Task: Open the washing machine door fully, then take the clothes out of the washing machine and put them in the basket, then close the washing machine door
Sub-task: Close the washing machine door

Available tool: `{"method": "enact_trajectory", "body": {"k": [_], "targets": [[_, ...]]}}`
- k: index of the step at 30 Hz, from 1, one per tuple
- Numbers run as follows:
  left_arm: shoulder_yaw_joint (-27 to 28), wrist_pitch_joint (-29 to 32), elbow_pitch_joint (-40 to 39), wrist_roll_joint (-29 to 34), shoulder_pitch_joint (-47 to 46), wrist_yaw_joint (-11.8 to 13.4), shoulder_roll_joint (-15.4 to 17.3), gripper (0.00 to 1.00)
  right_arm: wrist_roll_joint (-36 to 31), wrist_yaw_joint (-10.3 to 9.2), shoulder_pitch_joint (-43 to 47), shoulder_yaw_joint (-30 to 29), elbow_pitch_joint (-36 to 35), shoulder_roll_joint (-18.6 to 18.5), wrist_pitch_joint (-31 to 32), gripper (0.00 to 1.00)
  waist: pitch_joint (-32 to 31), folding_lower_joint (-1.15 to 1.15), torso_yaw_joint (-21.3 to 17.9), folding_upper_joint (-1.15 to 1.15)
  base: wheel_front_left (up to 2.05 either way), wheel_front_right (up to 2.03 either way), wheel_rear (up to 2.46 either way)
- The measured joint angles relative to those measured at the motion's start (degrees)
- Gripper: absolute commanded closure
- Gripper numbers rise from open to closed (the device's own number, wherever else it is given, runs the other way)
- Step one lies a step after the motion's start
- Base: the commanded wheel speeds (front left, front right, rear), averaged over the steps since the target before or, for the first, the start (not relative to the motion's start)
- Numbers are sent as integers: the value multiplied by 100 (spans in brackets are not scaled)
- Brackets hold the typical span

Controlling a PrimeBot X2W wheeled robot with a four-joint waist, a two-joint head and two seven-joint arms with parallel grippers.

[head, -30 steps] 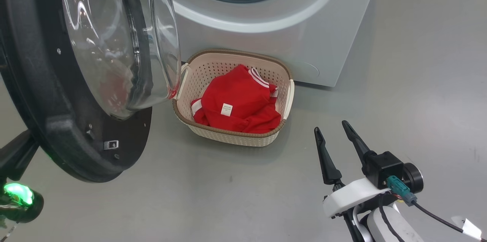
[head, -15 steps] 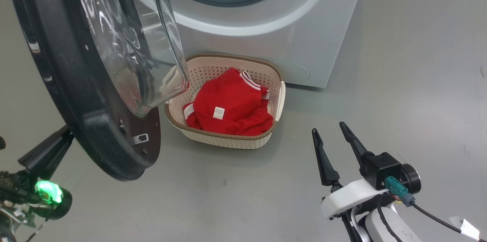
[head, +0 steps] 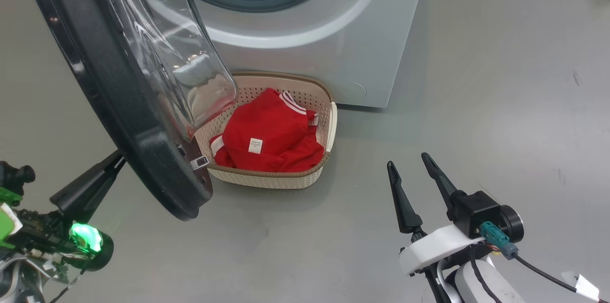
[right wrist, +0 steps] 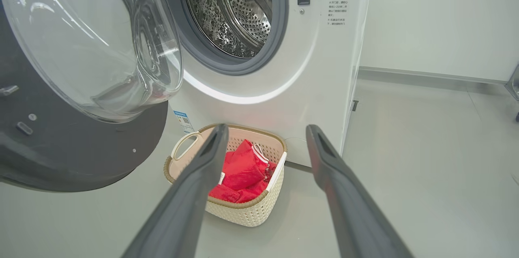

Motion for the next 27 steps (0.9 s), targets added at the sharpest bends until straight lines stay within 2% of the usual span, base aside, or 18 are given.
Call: {"method": "enact_trajectory", "body": {"k": [27], "targets": [[-216,-344,-156,118,-1,5,-352,100,76,-94,0,41,-165,1,0,0,55,0,-898,0,0,0,0]]}}
